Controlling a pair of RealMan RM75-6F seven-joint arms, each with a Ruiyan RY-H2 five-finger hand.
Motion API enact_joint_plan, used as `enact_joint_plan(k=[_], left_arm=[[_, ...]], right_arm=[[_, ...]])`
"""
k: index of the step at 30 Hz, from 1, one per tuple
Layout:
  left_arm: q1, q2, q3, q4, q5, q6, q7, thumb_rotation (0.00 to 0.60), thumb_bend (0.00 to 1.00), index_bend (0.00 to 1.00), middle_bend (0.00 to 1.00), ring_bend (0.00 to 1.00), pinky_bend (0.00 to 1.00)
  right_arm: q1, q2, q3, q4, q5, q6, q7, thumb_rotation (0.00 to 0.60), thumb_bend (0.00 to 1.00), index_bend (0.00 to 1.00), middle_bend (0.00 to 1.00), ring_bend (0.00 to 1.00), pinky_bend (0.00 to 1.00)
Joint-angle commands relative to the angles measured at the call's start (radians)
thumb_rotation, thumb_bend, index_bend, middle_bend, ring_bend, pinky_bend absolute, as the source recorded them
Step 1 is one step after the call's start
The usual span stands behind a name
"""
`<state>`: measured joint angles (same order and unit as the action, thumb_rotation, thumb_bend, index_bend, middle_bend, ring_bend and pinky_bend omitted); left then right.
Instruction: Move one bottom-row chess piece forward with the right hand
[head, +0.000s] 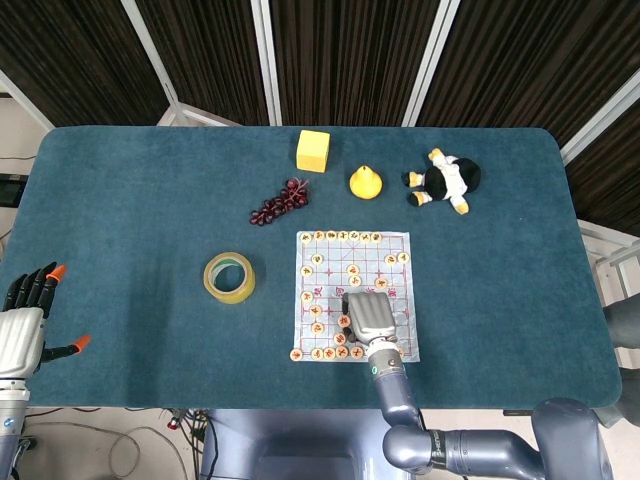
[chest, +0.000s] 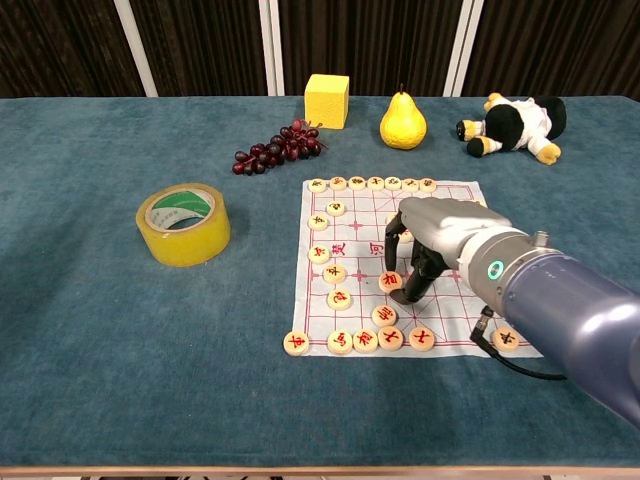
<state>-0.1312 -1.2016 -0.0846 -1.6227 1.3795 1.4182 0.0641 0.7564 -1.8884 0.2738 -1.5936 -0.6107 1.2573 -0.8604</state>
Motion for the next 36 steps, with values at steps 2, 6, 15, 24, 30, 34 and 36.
enact_joint_plan(k=[2, 6, 15, 24, 30, 34, 36], left_arm=[[0.0, 0.0, 0.0, 0.0, -0.001, -0.001, 0.0, 0.6, 0.0, 0.0, 0.0, 0.0, 0.0], [-0.001, 0.0, 0.0, 0.0, -0.003, -0.003, 0.0, 0.6, 0.0, 0.0, 0.0, 0.0, 0.0], [-0.001, 0.001, -0.002, -0.003, -0.005, -0.001, -0.001, 0.6, 0.0, 0.0, 0.0, 0.0, 0.0], [-0.001, 0.004, -0.004, -0.008, -0.015, -0.007, -0.003, 0.6, 0.0, 0.0, 0.0, 0.0, 0.0], [-0.002, 0.004, -0.005, -0.009, -0.019, -0.008, -0.002, 0.6, 0.0, 0.0, 0.0, 0.0, 0.0], [-0.001, 0.003, -0.007, -0.008, -0.018, -0.004, 0.001, 0.6, 0.0, 0.0, 0.0, 0.0, 0.0], [-0.001, 0.002, -0.008, -0.008, -0.018, -0.002, 0.0, 0.6, 0.0, 0.0, 0.0, 0.0, 0.0]], right_arm=[[0.002, 0.0, -0.003, -0.001, 0.001, -0.001, -0.001, 0.6, 0.37, 0.57, 1.0, 1.0, 0.9], [0.002, -0.001, -0.007, -0.004, 0.001, 0.002, 0.0, 0.6, 0.37, 0.57, 1.0, 1.0, 0.9], [0.003, -0.004, -0.013, -0.008, -0.004, 0.012, 0.001, 0.6, 0.37, 0.57, 1.0, 1.0, 0.9], [0.004, -0.009, -0.016, 0.001, -0.008, 0.014, 0.005, 0.6, 0.37, 0.52, 1.0, 1.0, 0.9], [0.005, -0.011, -0.016, 0.003, 0.003, 0.013, 0.001, 0.6, 0.37, 0.49, 1.0, 1.0, 0.9], [0.005, -0.012, -0.015, 0.001, 0.004, 0.016, -0.001, 0.6, 0.37, 0.44, 1.0, 1.0, 0.9], [0.005, -0.011, -0.014, -0.001, 0.001, 0.018, 0.0, 0.6, 0.37, 0.42, 1.0, 1.0, 0.9]])
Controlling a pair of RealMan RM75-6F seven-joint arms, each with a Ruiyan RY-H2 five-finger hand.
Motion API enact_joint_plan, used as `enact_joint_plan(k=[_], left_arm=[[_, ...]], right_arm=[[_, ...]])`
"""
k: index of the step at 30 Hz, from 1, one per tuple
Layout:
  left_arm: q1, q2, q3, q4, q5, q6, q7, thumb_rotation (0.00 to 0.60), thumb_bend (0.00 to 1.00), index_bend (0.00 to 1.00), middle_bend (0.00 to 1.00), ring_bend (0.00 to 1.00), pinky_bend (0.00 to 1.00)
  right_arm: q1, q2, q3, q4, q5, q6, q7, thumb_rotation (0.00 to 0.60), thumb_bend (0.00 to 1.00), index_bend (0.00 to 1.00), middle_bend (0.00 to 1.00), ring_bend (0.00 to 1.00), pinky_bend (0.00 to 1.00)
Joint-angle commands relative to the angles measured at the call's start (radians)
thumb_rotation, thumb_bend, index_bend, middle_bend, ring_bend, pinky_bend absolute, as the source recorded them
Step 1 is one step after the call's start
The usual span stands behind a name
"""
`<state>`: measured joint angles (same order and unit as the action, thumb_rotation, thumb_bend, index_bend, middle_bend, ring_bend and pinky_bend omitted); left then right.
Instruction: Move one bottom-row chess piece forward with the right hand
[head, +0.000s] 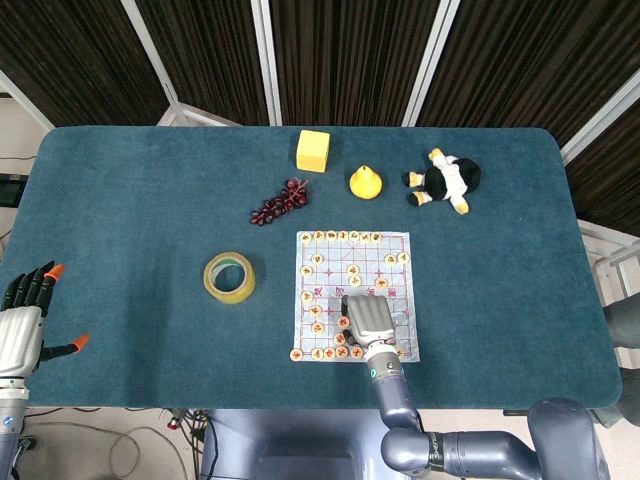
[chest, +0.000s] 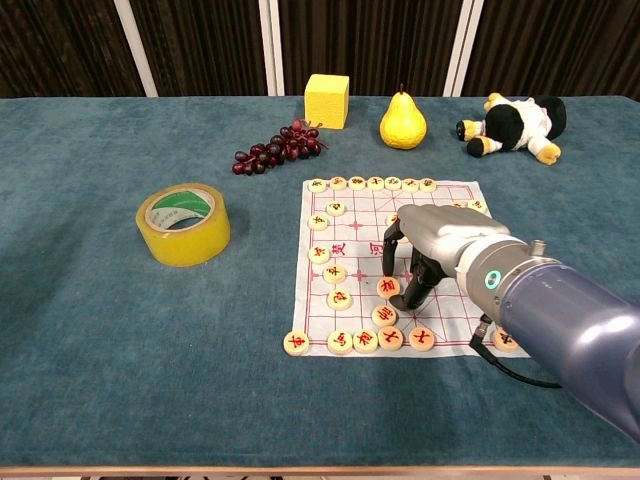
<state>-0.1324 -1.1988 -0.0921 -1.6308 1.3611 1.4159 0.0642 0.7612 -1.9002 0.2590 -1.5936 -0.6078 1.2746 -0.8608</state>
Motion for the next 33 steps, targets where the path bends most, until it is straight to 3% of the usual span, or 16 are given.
enact_joint_plan(k=[1, 6, 16, 18, 20, 22, 24, 26, 29, 30, 32, 33], left_arm=[[0.0, -0.001, 0.0, 0.0, 0.0, 0.0, -0.001, 0.6, 0.0, 0.0, 0.0, 0.0, 0.0], [0.001, -0.001, -0.001, -0.001, 0.0, 0.003, -0.003, 0.6, 0.0, 0.0, 0.0, 0.0, 0.0], [0.002, 0.0, -0.002, -0.002, 0.002, 0.006, -0.009, 0.6, 0.0, 0.0, 0.0, 0.0, 0.0], [0.002, 0.0, -0.001, -0.002, 0.004, 0.007, -0.011, 0.6, 0.0, 0.0, 0.0, 0.0, 0.0], [0.002, 0.001, -0.001, -0.001, 0.005, 0.008, -0.011, 0.6, 0.0, 0.0, 0.0, 0.0, 0.0], [0.003, 0.001, -0.001, -0.001, 0.006, 0.009, -0.011, 0.6, 0.0, 0.0, 0.0, 0.0, 0.0], [0.003, 0.002, 0.0, -0.001, 0.007, 0.009, -0.008, 0.6, 0.0, 0.0, 0.0, 0.0, 0.0], [0.003, 0.004, 0.002, -0.002, 0.009, 0.009, -0.002, 0.6, 0.0, 0.0, 0.0, 0.0, 0.0], [0.003, 0.006, 0.002, 0.001, 0.013, 0.013, 0.013, 0.6, 0.0, 0.0, 0.0, 0.0, 0.0], [0.003, 0.007, 0.002, 0.002, 0.012, 0.015, 0.018, 0.6, 0.0, 0.0, 0.0, 0.0, 0.0], [0.004, 0.009, 0.001, -0.001, 0.008, 0.017, 0.025, 0.6, 0.0, 0.0, 0.0, 0.0, 0.0], [0.005, 0.01, 0.0, -0.003, 0.008, 0.018, 0.027, 0.6, 0.0, 0.0, 0.0, 0.0, 0.0]], right_arm=[[0.0, 0.001, 0.001, -0.002, -0.004, 0.003, 0.001, 0.6, 0.37, 0.4, 1.0, 1.0, 0.9], [-0.001, 0.004, 0.0, -0.01, -0.014, 0.01, 0.002, 0.6, 0.37, 0.33, 1.0, 1.0, 0.9], [-0.008, 0.046, -0.019, -0.07, -0.092, 0.053, -0.004, 0.6, 0.37, 0.31, 1.0, 1.0, 0.89], [-0.015, 0.075, -0.031, -0.1, -0.143, 0.077, -0.005, 0.6, 0.37, 0.27, 1.0, 1.0, 0.86], [-0.028, 0.113, -0.048, -0.138, -0.197, 0.102, -0.001, 0.6, 0.37, 0.2, 0.97, 0.97, 0.77], [-0.043, 0.149, -0.066, -0.171, -0.239, 0.122, 0.005, 0.6, 0.37, 0.15, 0.89, 0.89, 0.72], [-0.069, 0.204, -0.095, -0.214, -0.294, 0.151, 0.016, 0.6, 0.37, 0.06, 0.72, 0.72, 0.57], [-0.105, 0.271, -0.131, -0.26, -0.345, 0.179, 0.036, 0.6, 0.37, 0.01, 0.57, 0.56, 0.49], [-0.168, 0.375, -0.188, -0.322, -0.409, 0.216, 0.091, 0.6, 0.37, 0.0, 0.36, 0.33, 0.52], [-0.191, 0.413, -0.21, -0.339, -0.435, 0.225, 0.119, 0.6, 0.37, 0.0, 0.32, 0.29, 0.45], [-0.237, 0.478, -0.248, -0.356, -0.483, 0.249, 0.174, 0.6, 0.37, 0.0, 0.21, 0.17, 0.19], [-0.264, 0.51, -0.267, -0.364, -0.503, 0.266, 0.207, 0.6, 0.37, 0.0, 0.18, 0.14, 0.12]])
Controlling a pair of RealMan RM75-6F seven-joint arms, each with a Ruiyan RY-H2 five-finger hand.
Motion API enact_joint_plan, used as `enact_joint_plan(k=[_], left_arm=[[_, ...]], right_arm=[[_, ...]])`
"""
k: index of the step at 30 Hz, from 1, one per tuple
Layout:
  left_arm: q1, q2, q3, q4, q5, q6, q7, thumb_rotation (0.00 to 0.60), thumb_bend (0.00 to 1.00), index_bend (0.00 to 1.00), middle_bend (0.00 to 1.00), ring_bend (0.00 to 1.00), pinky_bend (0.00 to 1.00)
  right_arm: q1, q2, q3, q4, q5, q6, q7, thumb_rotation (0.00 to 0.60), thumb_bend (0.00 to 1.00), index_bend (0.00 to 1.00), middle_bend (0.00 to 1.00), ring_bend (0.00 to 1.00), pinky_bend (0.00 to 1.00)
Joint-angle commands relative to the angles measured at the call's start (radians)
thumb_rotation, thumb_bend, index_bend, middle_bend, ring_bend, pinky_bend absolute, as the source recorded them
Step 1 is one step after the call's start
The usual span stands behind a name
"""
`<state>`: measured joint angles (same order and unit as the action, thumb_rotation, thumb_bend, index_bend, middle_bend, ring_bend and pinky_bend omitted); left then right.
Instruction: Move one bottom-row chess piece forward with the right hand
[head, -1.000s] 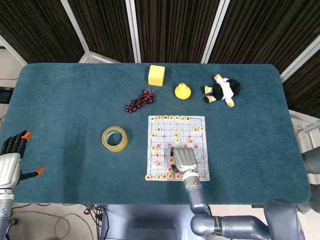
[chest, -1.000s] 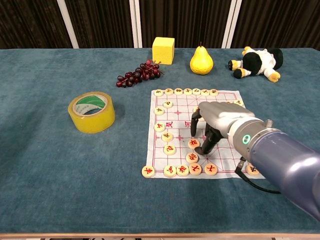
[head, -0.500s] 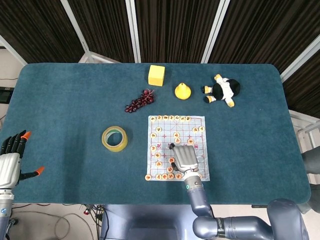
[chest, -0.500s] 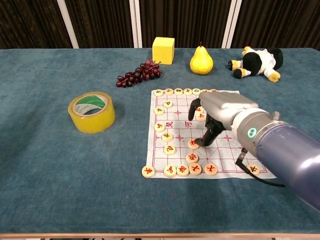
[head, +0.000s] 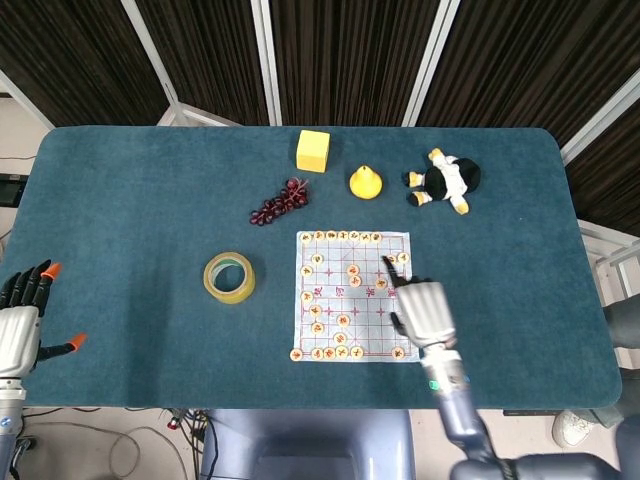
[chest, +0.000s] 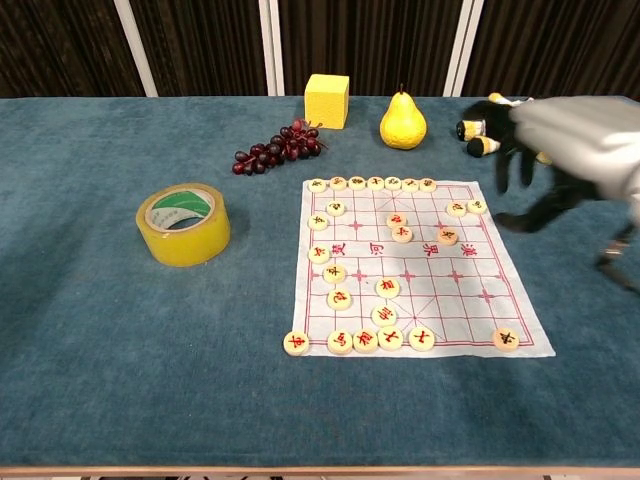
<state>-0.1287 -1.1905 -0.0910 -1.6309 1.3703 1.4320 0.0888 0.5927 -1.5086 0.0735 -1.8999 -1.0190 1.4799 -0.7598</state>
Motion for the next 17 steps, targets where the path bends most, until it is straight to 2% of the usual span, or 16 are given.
enact_joint_plan(k=[1, 5, 8, 13, 17], left_arm=[[0.001, 0.003, -0.001, -0.004, 0.0, 0.004, 0.005, 0.6, 0.0, 0.0, 0.0, 0.0, 0.0], [0.002, 0.007, 0.004, -0.006, 0.008, 0.006, 0.012, 0.6, 0.0, 0.0, 0.0, 0.0, 0.0], [0.003, 0.009, 0.007, -0.007, 0.011, 0.005, 0.014, 0.6, 0.0, 0.0, 0.0, 0.0, 0.0], [0.003, 0.012, 0.009, -0.011, 0.01, 0.001, 0.009, 0.6, 0.0, 0.0, 0.0, 0.0, 0.0], [0.005, 0.015, 0.012, -0.015, 0.024, 0.009, 0.009, 0.6, 0.0, 0.0, 0.0, 0.0, 0.0]], right_arm=[[-0.119, 0.148, -0.099, -0.065, -0.114, 0.073, 0.138, 0.6, 0.37, 0.0, 0.14, 0.1, 0.08], [-0.217, 0.248, -0.17, -0.06, -0.2, 0.136, 0.25, 0.6, 0.37, 0.0, 0.04, 0.01, 0.0], [-0.286, 0.292, -0.21, -0.014, -0.27, 0.187, 0.337, 0.6, 0.37, 0.0, 0.03, 0.0, 0.0], [-0.362, 0.31, -0.226, 0.11, -0.348, 0.246, 0.46, 0.6, 0.37, 0.0, 0.01, 0.0, 0.0], [-0.388, 0.31, -0.208, 0.199, -0.387, 0.252, 0.531, 0.6, 0.37, 0.0, 0.0, 0.0, 0.0]])
